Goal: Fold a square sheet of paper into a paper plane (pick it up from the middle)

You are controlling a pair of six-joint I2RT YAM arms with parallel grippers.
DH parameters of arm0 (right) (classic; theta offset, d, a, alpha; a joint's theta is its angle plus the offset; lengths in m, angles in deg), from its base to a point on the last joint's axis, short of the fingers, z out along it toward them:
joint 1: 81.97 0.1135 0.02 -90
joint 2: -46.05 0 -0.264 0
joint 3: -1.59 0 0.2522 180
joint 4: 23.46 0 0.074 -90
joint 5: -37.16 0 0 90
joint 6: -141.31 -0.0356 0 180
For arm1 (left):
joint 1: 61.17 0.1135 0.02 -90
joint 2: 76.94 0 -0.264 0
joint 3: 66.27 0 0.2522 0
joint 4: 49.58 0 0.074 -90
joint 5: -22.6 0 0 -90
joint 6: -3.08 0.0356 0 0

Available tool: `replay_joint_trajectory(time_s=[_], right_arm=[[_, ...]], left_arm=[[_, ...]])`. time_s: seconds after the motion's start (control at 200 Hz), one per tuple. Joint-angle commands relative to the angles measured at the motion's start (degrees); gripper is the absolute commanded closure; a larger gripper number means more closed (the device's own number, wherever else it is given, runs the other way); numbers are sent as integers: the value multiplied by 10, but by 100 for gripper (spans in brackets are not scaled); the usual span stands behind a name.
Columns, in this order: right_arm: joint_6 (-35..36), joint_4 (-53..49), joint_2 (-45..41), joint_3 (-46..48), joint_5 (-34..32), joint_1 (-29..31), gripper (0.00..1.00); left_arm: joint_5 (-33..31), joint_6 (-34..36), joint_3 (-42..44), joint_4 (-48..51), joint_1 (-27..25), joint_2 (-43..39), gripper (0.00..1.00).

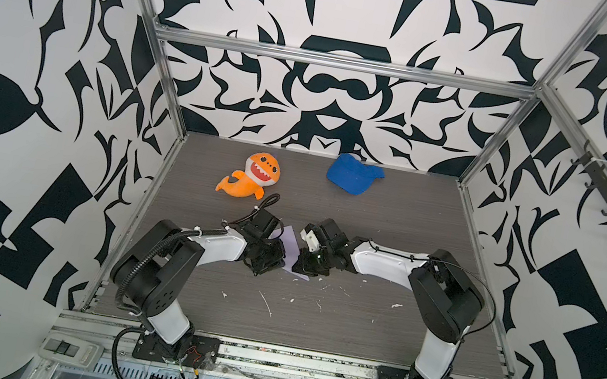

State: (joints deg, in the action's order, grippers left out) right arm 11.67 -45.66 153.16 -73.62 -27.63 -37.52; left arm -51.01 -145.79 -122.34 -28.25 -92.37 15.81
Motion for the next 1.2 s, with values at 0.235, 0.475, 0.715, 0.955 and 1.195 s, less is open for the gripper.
replay_joint_trajectory(time_s=[0.235, 0.475, 0.715, 0.955, 1.195], right_arm=[[-16, -30, -9, 21, -8, -4, 95], [-19, -35, -19, 34, -10, -7, 95], [-21, -51, -34, 57, -20, -17, 95], [-22, -70, -63, 103, -29, -30, 95], [-8, -73, -114, 109, -30, -34, 95]], left_arm=[[-47, 4, 16, 67, 2, 22, 97], [-50, 5, 15, 72, 2, 24, 97], [-58, 8, 12, 82, 2, 25, 97], [-59, 11, 9, 86, 2, 27, 97], [-58, 15, 3, 89, 2, 24, 97]])
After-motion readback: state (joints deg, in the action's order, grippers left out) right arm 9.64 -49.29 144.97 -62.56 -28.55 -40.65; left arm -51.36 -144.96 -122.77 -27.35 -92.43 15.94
